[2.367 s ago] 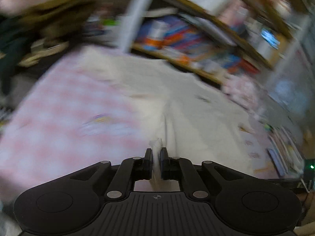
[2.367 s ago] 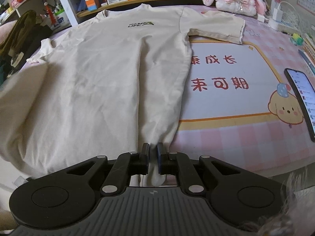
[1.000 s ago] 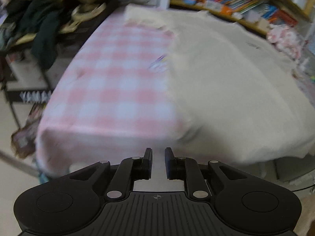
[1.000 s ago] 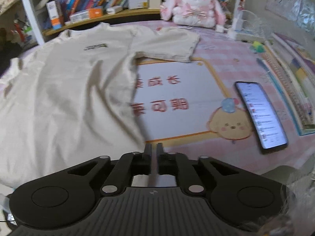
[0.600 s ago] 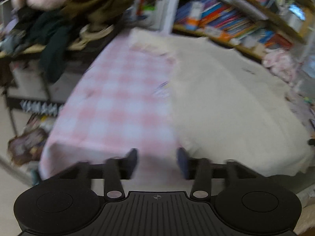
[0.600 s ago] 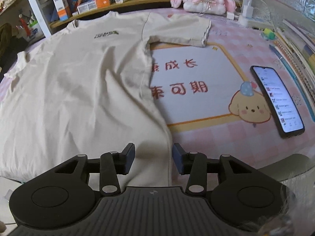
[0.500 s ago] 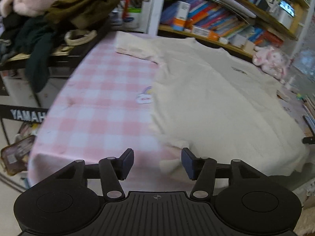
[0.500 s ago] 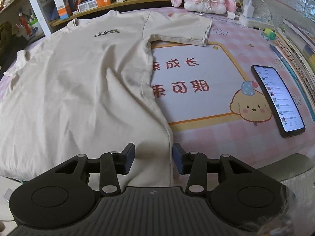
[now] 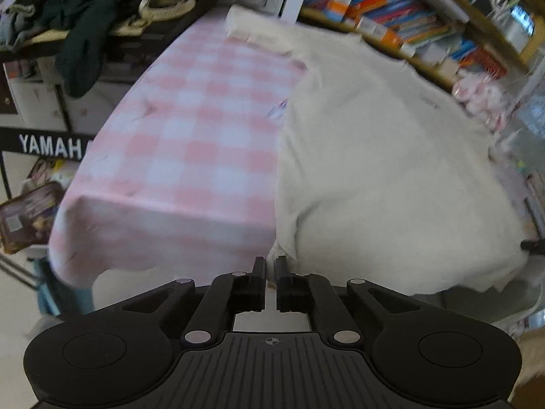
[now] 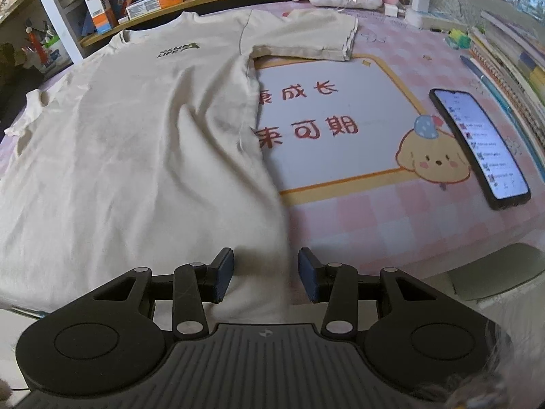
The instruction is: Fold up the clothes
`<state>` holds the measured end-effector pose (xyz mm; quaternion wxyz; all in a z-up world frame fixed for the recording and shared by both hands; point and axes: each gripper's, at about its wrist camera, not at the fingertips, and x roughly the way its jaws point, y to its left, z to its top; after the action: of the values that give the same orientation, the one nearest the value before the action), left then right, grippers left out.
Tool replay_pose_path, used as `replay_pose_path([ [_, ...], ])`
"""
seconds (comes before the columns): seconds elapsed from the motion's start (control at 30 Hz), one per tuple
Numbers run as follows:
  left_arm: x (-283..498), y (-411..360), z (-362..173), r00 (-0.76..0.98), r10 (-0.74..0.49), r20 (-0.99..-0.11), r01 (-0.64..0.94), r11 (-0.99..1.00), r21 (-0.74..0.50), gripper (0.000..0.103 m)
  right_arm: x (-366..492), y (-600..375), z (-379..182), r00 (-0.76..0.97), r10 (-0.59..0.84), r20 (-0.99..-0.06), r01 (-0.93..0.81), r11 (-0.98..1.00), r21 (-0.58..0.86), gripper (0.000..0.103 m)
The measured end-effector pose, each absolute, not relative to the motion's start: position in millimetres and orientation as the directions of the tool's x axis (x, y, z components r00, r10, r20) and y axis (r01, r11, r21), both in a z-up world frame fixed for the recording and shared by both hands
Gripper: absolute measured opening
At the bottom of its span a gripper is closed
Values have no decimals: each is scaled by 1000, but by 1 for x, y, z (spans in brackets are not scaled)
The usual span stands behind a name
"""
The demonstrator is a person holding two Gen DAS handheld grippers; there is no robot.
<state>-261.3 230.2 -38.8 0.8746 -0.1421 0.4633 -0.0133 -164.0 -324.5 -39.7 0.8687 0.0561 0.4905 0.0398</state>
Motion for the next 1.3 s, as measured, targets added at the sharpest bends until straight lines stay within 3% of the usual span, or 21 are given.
replay_pose_path([
  [0.2,-260,240,-25,564,17,-825,-173,980,-99,22,-163,-322,-36,522,137,-842,-28,989,143,38],
  [0.3,-259,251,-5,629,94,-772,-211,976,-53,24,-155,-325,-31,538,141,-831,-23,988,153,38],
  [0.37,-244,251,7,676,71,-734,-201,975,-90,34,-141,-329,-24,552,156,-819,-16,984,176,38],
  [0.43,-223,247,12,706,41,-707,-185,974,-128,50,-122,-331,-18,566,171,-806,-16,980,196,39],
  [0.83,-52,196,-13,704,-38,-709,-176,958,-226,51,24,-343,-21,580,211,-786,143,925,354,40],
  [1.0,-3,197,-18,679,-43,-733,-229,936,-268,51,58,-352,-37,574,231,-786,249,865,436,37],
  [1.1,17,200,-21,679,-55,-732,-277,904,-325,51,66,-357,-40,588,232,-775,283,839,466,27],
  [1.17,28,201,-23,677,-41,-735,-307,892,-333,46,73,-360,-42,593,228,-772,296,830,473,10],
  [1.2,33,200,-24,675,-31,-737,-322,886,-333,44,77,-362,-43,595,227,-771,301,826,476,6],
  [1.23,37,201,-25,673,-31,-739,-336,877,-342,25,81,-364,-44,597,226,-770,307,822,479,5],
  [1.27,42,202,-27,670,-36,-742,-350,866,-358,13,85,-366,-45,599,223,-769,311,821,480,4],
  [1.3,45,203,-29,669,-37,-742,-373,847,-378,8,89,-367,-44,601,218,-769,310,824,475,4],
])
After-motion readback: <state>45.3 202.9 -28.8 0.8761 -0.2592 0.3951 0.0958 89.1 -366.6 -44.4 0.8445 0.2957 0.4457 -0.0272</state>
